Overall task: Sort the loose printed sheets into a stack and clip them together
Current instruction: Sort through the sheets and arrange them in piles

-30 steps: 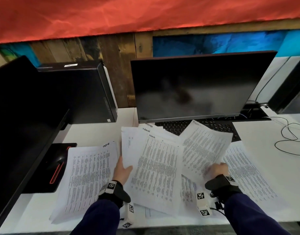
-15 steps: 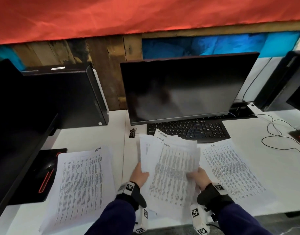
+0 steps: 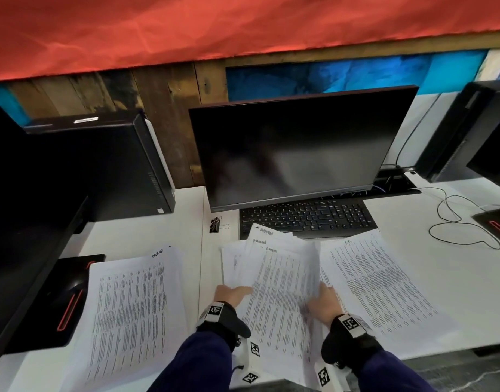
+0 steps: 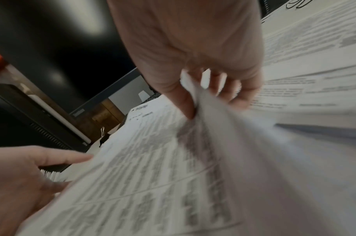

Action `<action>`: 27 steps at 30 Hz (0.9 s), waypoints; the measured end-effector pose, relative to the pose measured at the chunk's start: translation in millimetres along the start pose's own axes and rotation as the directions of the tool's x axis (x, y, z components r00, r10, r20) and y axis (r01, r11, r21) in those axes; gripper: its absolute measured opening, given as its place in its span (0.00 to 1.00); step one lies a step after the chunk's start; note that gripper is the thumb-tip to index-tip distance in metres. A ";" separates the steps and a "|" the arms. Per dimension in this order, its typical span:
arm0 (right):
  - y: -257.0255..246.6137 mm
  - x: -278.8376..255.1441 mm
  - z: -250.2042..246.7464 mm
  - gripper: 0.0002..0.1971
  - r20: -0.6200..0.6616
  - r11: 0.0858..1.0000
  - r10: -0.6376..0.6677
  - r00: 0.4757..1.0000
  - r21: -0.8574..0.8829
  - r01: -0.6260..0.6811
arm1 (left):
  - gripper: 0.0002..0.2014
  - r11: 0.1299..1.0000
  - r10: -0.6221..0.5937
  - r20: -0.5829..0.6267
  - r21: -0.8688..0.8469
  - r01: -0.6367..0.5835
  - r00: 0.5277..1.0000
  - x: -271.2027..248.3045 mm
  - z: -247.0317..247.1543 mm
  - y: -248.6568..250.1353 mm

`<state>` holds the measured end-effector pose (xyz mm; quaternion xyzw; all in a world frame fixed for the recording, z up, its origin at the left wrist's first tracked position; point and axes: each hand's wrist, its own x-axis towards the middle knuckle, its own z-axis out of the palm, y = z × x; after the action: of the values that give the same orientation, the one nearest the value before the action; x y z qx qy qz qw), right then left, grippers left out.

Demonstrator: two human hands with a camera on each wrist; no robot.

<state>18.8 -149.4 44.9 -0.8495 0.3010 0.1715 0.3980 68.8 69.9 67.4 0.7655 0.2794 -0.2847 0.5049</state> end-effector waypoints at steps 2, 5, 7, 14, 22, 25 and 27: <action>-2.5 -6.3 -7.6 0.15 -0.012 0.985 -0.058 0.998 0.160 0.060 | 0.27 0.996 0.069 0.018 0.052 -0.069 0.997 -0.3 -0.3 -2.9; 7.2 -2.5 -30.6 0.17 -0.292 0.993 -0.098 0.951 0.038 0.114 | 0.24 0.964 0.223 -0.007 0.149 -0.219 0.975 -4.6 -4.4 -4.1; 21.3 0.1 -43.5 0.19 -0.323 0.984 -0.064 0.944 -0.178 0.006 | 0.26 0.909 0.342 -0.054 0.273 -0.316 0.938 -11.0 -12.4 -2.7; 44.0 19.0 -48.3 0.34 -0.051 0.920 -0.008 0.999 -0.391 -0.013 | 0.26 0.823 0.537 -0.206 0.341 -0.454 0.818 -17.6 -62.1 -0.5; 6.8 3.2 -30.2 0.29 -0.037 0.937 0.029 0.999 -0.347 -0.040 | 0.18 0.834 0.507 -0.354 -0.028 -0.551 0.786 -18.1 -129.9 -15.2; 2.8 2.3 -21.3 0.27 -0.022 0.940 0.025 0.999 -0.338 -0.031 | 0.14 0.806 0.511 -0.402 -0.081 -0.586 0.760 -21.7 -149.3 -18.6; 3.0 2.3 -21.9 0.26 -0.022 0.940 0.022 1.000 -0.340 -0.028 | 0.13 0.792 0.505 -0.422 -0.120 -0.598 0.753 -24.8 -161.3 -20.4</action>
<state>19.8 -168.9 55.6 -0.9030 0.2812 0.2183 0.2403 62.1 223.6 125.5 0.7836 0.1620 0.0644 0.5963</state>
